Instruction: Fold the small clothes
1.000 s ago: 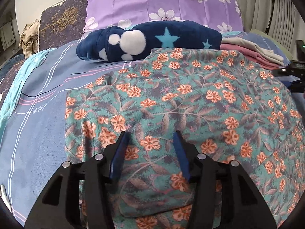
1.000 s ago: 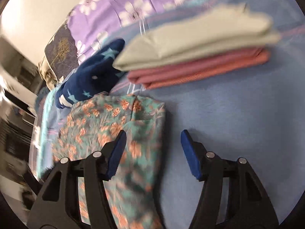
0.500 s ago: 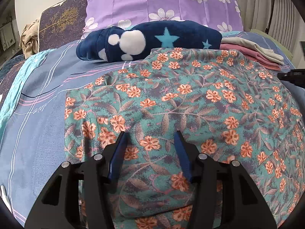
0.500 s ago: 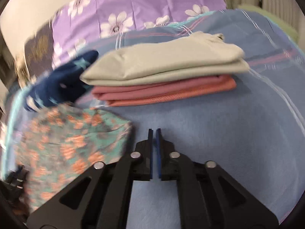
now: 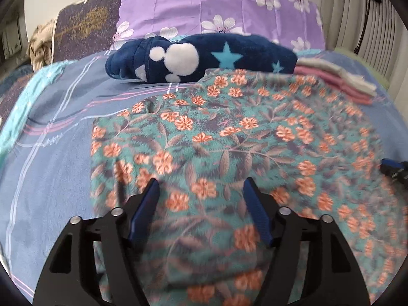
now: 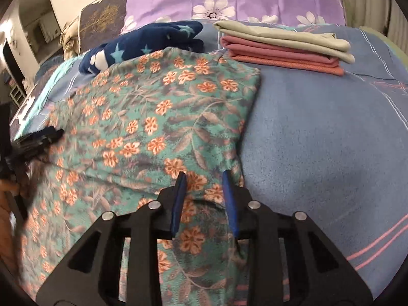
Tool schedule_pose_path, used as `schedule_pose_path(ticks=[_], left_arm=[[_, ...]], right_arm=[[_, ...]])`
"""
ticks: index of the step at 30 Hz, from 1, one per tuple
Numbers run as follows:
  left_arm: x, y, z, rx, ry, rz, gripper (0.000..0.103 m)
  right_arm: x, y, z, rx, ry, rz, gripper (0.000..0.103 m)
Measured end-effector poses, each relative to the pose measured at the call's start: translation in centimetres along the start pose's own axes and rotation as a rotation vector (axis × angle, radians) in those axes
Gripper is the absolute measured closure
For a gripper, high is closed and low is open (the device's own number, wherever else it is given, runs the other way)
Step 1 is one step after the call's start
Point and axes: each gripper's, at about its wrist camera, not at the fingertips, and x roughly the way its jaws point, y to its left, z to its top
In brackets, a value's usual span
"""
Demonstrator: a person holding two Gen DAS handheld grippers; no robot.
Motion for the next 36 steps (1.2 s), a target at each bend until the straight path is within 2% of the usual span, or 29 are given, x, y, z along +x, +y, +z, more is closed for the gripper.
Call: schedule_pose_path(ticks=[2, 3, 4, 5, 7, 9, 11, 14, 17, 23, 28, 35, 36], left_arm=[[-2.1, 0.8, -1.0, -0.019, -0.024, -0.019, 0.033], [-3.3, 1.2, -1.7, -0.018, -0.036, -0.027, 0.032], [-4.4, 1.7, -2.5, -0.011, -0.045, -0.032, 0.03], [-5.8, 2.2, -3.6, 0.001, -0.046, -0.029, 0.026], [-7.5, 2.9, -5.6, 0.02, -0.028, -0.031, 0.02], [-8.6, 3.3, -8.2, 0.034, 0.028, -0.064, 0.019], [-9.1, 3.4, -10.7, 0.038, 0.091, -0.099, 0.019], [-10.3, 2.9, -12.7, 0.064, 0.082, -0.108, 0.019], [-11.4, 3.0, -13.6, 0.032, 0.084, -0.151, 0.02], [-13.3, 3.4, -15.9, 0.012, 0.086, -0.152, 0.033], [-15.3, 3.5, -18.2, -0.018, 0.069, -0.163, 0.042], [-18.7, 3.7, -21.9, -0.049, 0.058, -0.277, 0.068], [-19.0, 3.8, -22.3, -0.052, 0.059, -0.291, 0.069]], right_arm=[[-1.2, 0.6, -0.5, -0.026, -0.009, -0.032, 0.07], [-2.4, 0.7, -1.3, -0.02, -0.028, -0.057, 0.063], [-3.4, 0.5, -2.1, -0.003, -0.042, -0.066, 0.047], [-4.2, 0.3, -2.8, 0.016, -0.054, -0.05, 0.045], [-5.9, -0.9, -4.2, 0.071, -0.055, 0.005, 0.046], [-7.1, -2.5, -6.0, 0.139, -0.04, 0.035, 0.047], [-7.6, -3.6, -7.4, 0.201, -0.017, 0.064, 0.055], [-8.7, -4.7, -9.9, 0.262, 0.007, 0.108, 0.062], [-10.2, -4.3, -11.9, 0.249, 0.003, 0.116, 0.062], [-12.3, -3.4, -15.0, 0.239, 0.003, 0.145, 0.062], [-14.5, -3.2, -18.0, 0.262, -0.003, 0.204, 0.062], [-17.6, -3.3, -22.1, 0.27, 0.031, 0.328, 0.062], [-18.0, -3.3, -22.7, 0.268, 0.039, 0.356, 0.062]])
